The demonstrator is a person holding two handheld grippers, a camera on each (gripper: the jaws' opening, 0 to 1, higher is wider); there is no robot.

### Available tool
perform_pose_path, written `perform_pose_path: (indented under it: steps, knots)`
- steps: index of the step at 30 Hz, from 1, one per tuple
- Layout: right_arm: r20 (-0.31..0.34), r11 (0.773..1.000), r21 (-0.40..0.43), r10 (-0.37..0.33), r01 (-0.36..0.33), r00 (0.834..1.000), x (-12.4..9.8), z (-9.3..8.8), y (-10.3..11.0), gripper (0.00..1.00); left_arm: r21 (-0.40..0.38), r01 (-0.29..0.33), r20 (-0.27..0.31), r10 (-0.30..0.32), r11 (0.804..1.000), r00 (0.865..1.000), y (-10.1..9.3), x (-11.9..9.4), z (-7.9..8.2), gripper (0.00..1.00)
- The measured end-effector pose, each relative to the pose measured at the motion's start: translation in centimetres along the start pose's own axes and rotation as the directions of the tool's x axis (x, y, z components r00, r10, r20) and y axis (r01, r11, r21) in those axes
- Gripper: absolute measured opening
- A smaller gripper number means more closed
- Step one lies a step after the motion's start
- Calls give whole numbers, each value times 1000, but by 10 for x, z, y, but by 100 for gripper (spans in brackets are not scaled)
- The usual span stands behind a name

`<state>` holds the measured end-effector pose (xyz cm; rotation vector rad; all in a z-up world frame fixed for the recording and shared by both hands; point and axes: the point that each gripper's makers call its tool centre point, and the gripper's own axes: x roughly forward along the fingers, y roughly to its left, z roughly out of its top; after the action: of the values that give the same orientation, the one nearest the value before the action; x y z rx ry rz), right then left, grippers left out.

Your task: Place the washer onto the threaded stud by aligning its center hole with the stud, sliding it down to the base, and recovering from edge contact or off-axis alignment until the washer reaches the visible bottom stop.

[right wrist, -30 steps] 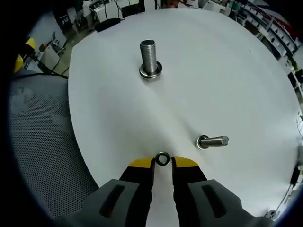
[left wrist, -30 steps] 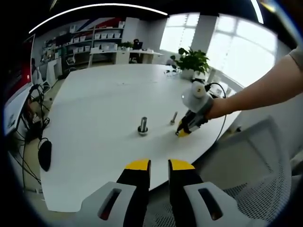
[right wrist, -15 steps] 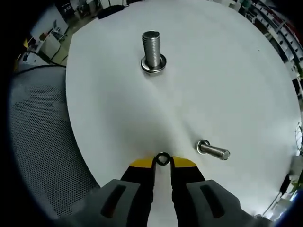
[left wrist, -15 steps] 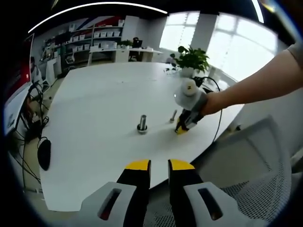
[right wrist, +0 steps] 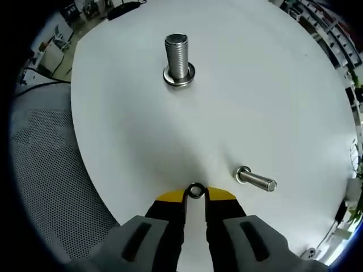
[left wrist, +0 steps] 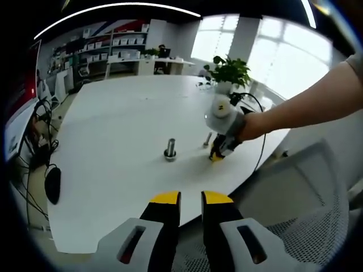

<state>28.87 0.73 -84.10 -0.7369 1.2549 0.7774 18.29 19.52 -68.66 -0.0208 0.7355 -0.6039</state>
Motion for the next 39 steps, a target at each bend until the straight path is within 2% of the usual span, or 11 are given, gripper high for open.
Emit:
perform_pose_path:
  steps: [8, 14, 17, 20, 28, 33, 39]
  knots:
    - [71, 999, 38, -21, 19, 997, -1, -2, 0, 14, 2, 6, -4, -6, 1000, 1000, -1, 0, -1, 12]
    - [124, 989, 143, -43, 25, 991, -2, -2, -2, 14, -1, 8, 4, -8, 1000, 1000, -1, 0, 1, 12]
    - [123, 987, 157, -36, 16, 992, -2, -3, -3, 13, 1, 11, 5, -11, 1000, 1000, -2, 0, 1, 12]
    - [110, 990, 136, -36, 21, 993, -3, -6, -1, 13, 2, 12, 3, -12, 1000, 1000, -2, 0, 1, 12]
    - [141, 986, 159, -61, 38, 988, -15, -6, -12, 13, 0, 10, 13, -10, 1000, 1000, -2, 0, 3, 12]
    - [181, 974, 221, -94, 53, 979, -23, -4, -25, 13, 1, 13, 16, -13, 1000, 1000, -2, 0, 3, 12]
    - [241, 950, 305, -143, 65, 960, -37, 0, -37, 13, -2, 13, 17, -13, 1000, 1000, -2, 0, 3, 12]
